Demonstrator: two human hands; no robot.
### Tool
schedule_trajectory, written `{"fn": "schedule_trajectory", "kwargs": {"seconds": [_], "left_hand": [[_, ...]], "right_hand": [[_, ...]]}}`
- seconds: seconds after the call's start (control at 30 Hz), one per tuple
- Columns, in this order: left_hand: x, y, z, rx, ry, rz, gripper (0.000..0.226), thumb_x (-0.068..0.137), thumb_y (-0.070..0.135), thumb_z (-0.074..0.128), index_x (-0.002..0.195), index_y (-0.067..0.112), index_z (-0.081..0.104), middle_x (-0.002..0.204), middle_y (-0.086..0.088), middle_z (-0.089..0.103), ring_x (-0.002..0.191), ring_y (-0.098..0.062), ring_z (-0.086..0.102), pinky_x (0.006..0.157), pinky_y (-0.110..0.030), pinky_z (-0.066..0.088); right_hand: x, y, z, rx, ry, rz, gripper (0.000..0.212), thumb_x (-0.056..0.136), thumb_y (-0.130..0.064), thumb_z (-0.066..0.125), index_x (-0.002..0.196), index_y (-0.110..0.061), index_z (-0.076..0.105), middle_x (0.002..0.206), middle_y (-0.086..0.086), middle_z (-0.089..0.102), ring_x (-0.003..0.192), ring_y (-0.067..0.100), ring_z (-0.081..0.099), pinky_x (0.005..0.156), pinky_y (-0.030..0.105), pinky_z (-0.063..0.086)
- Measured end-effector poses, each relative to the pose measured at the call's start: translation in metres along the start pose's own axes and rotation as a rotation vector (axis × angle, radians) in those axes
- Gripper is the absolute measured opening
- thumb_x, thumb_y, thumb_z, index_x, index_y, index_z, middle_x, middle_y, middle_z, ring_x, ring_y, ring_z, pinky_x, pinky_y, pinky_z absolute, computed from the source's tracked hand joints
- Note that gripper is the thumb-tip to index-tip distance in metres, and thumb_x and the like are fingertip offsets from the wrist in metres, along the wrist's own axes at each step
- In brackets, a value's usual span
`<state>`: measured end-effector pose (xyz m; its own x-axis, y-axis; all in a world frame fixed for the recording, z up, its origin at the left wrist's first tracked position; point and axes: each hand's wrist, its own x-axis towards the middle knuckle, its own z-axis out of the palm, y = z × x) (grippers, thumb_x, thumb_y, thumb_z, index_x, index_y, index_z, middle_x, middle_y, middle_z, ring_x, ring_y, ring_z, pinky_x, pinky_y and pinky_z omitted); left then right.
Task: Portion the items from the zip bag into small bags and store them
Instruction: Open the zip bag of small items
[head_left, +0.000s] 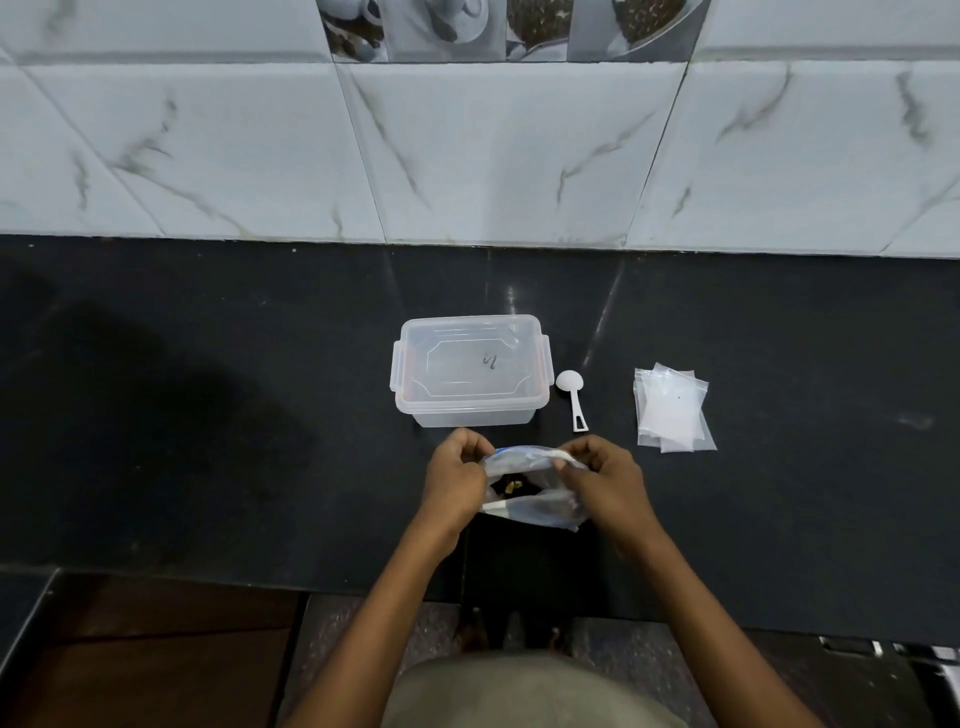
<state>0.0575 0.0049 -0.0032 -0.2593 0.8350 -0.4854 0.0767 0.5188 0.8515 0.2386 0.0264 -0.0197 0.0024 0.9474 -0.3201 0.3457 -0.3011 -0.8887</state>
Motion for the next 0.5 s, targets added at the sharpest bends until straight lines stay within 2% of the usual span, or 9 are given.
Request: {"fn": "schedule_trajectory", "kwargs": {"seconds": [0.07, 0.17, 0.27, 0.33, 0.37, 0.43, 0.5], "left_hand": [[-0.003, -0.003, 0.0, 0.057, 0.0, 0.065, 0.026, 0.08, -0.007, 0.051, 0.086, 0.016, 0.059, 0.085, -0.002, 0.064, 0.076, -0.015, 0.057, 0.069, -0.031, 0.048], [-0.004, -0.008, 0.004, 0.223, 0.036, 0.22, 0.02, 0.085, 0.004, 0.062, 0.088, 0.021, 0.052, 0.09, -0.002, 0.063, 0.078, -0.016, 0.059, 0.069, -0.033, 0.052], [-0.007, -0.011, 0.01, 0.397, 0.178, 0.354, 0.022, 0.091, 0.009, 0.058, 0.087, 0.026, 0.044, 0.084, 0.005, 0.058, 0.075, -0.016, 0.058, 0.067, -0.043, 0.053], [-0.009, -0.013, 0.012, 0.442, 0.24, 0.385, 0.019, 0.093, 0.013, 0.056, 0.088, 0.025, 0.042, 0.083, 0.006, 0.058, 0.076, -0.018, 0.059, 0.069, -0.047, 0.052], [-0.011, -0.013, 0.014, 0.449, 0.251, 0.389, 0.018, 0.093, 0.014, 0.055, 0.089, 0.024, 0.042, 0.083, 0.005, 0.057, 0.076, -0.019, 0.06, 0.07, -0.048, 0.052], [-0.015, -0.013, 0.015, 0.464, 0.264, 0.395, 0.017, 0.093, 0.013, 0.054, 0.091, 0.023, 0.04, 0.084, 0.005, 0.055, 0.075, -0.018, 0.058, 0.069, -0.048, 0.052], [-0.017, -0.013, 0.016, 0.477, 0.27, 0.41, 0.018, 0.09, 0.009, 0.053, 0.089, 0.022, 0.04, 0.084, 0.005, 0.054, 0.073, -0.016, 0.057, 0.067, -0.048, 0.051]], "right_hand": [[0.001, -0.004, -0.002, -0.06, 0.035, -0.03, 0.009, 0.087, -0.015, 0.075, 0.091, -0.018, 0.067, 0.083, -0.001, 0.073, 0.079, 0.015, 0.069, 0.068, 0.027, 0.053], [-0.005, -0.012, 0.0, -0.243, 0.02, -0.152, 0.032, 0.082, -0.015, 0.077, 0.103, -0.021, 0.053, 0.095, -0.005, 0.064, 0.086, 0.014, 0.064, 0.075, 0.031, 0.054], [-0.016, -0.015, 0.01, -0.537, 0.102, -0.408, 0.05, 0.073, -0.008, 0.075, 0.111, -0.021, 0.046, 0.113, 0.0, 0.048, 0.098, 0.019, 0.054, 0.08, 0.036, 0.051], [-0.021, -0.015, 0.013, -0.736, 0.209, -0.624, 0.048, 0.065, -0.001, 0.074, 0.105, -0.017, 0.053, 0.116, 0.005, 0.049, 0.101, 0.023, 0.05, 0.08, 0.036, 0.048], [-0.024, -0.016, 0.013, -0.761, 0.214, -0.729, 0.043, 0.063, 0.005, 0.072, 0.097, -0.015, 0.056, 0.112, 0.006, 0.052, 0.098, 0.023, 0.05, 0.078, 0.035, 0.047], [-0.026, -0.014, 0.016, -0.732, 0.095, -0.89, 0.035, 0.06, 0.015, 0.069, 0.082, -0.011, 0.061, 0.098, 0.005, 0.059, 0.088, 0.022, 0.054, 0.07, 0.029, 0.045], [-0.026, -0.009, 0.019, -0.715, -0.088, -0.87, 0.031, 0.062, 0.012, 0.074, 0.08, -0.013, 0.067, 0.093, 0.002, 0.068, 0.089, 0.022, 0.062, 0.072, 0.025, 0.048]]}}
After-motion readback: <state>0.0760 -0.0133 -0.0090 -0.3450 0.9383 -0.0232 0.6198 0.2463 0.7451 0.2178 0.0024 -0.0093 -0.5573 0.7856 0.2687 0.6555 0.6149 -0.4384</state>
